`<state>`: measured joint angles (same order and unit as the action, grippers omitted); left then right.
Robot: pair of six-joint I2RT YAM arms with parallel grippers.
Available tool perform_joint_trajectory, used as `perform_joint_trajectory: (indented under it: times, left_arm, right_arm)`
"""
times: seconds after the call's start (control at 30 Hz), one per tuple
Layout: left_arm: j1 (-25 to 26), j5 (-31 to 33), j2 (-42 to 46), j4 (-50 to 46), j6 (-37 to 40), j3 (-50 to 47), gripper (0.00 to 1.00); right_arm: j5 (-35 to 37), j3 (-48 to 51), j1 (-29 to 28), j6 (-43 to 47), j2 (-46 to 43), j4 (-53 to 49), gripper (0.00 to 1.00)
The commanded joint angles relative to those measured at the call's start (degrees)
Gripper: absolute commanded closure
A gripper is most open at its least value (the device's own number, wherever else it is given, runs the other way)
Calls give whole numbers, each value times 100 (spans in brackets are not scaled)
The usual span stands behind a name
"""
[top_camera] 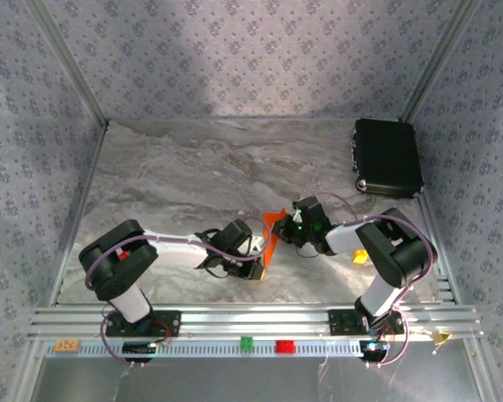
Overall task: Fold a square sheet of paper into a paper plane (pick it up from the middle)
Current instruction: Perform the fifth fold on the wing at the bottom-center of the table.
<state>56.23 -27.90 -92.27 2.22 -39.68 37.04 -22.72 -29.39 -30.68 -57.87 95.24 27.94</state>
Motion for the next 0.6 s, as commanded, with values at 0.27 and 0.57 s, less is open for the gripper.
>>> perform_joint_trajectory:
  times: [0.27, 0.57]
  left_arm:
    - [-664, -366, 576, 215, -392, 242, 98]
    - [-718, -506, -812, 455, -594, 1334, 98]
  right_arm:
    - [734, 486, -395, -733, -421, -750, 95]
    - [1138, 829, -573, -1392, -904, -602, 95]
